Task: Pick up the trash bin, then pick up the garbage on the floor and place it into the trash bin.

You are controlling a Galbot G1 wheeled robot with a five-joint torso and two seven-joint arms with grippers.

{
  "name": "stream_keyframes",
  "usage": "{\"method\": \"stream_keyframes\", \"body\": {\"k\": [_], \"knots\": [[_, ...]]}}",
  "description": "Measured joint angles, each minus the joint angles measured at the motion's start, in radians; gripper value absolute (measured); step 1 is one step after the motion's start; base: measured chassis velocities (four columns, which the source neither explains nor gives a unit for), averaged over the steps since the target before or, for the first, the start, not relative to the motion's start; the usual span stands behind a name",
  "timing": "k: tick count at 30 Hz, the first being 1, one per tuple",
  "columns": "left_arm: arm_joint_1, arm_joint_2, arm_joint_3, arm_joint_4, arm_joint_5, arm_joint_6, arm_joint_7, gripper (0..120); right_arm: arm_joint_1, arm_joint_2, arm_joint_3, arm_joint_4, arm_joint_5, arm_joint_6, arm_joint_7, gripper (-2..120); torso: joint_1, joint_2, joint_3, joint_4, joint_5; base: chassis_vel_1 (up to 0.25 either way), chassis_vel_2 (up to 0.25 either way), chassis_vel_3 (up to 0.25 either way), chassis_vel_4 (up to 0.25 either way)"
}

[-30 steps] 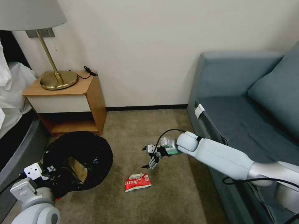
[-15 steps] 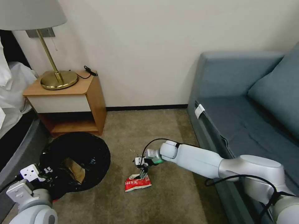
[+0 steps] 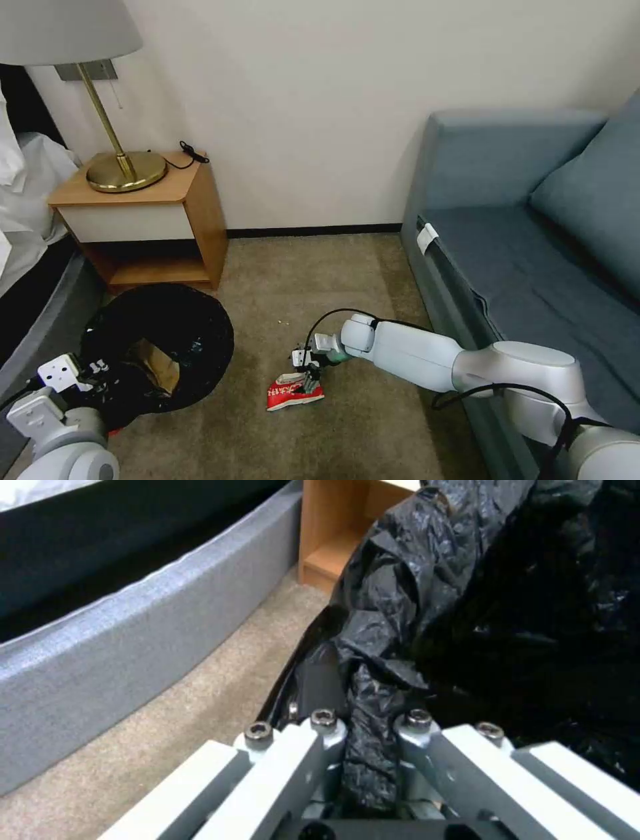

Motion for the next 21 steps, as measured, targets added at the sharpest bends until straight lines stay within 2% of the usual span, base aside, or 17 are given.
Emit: {"method": "stream_keyframes", "body": {"k": [7,11,12,16,17,20,21], "knots": [[0.001,0.0,0.0,-0.002,0.001,0.0,0.0,3,-0.013,0.016,0.017,-0.069,-0.032,0.027,-0.001,96,0.0,0.0,0.0,-0.0001,-0.0001,0.0,0.0,0.0,0.0],[0.002,0.0,0.0,-0.003,0.002,-0.001,-0.001,3,-0.03,0.023,0.031,-0.095,-0.044,0.046,-0.002,83,0.0,0.0,0.0,-0.0001,0.0,0.0,0.0,0.0,0.0],[0.002,0.0,0.0,-0.003,0.002,-0.001,-0.001,3,-0.03,0.023,0.031,-0.095,-0.044,0.046,-0.002,83,0.0,0.0,0.0,-0.0001,0.0,0.0,0.0,0.0,0.0],[0.002,0.0,0.004,0.001,0.007,-0.004,-0.001,3,-0.039,0.025,0.038,-0.103,-0.051,0.059,-0.002,64,0.0,0.0,0.0,-0.0001,0.0,0.0,0.0,0.0,0.0],[0.002,0.0,0.004,0.001,0.007,-0.004,-0.001,3,-0.039,0.025,0.038,-0.103,-0.051,0.059,-0.002,64,0.0,0.0,0.0,-0.0001,0.0,0.0,0.0,0.0,0.0],[0.003,0.0,0.005,0.003,0.008,-0.005,-0.002,3,-0.042,0.025,0.041,-0.108,-0.053,0.065,0.0,50,0.0,0.0,0.0,0.0,0.0,0.0,0.0,0.0,0.0],[0.003,0.0,0.005,0.003,0.008,-0.005,-0.002,3,-0.042,0.025,0.041,-0.108,-0.053,0.065,0.0,50,0.0,0.0,0.0,0.0,0.0,0.0,0.0,0.0,0.0]]}}
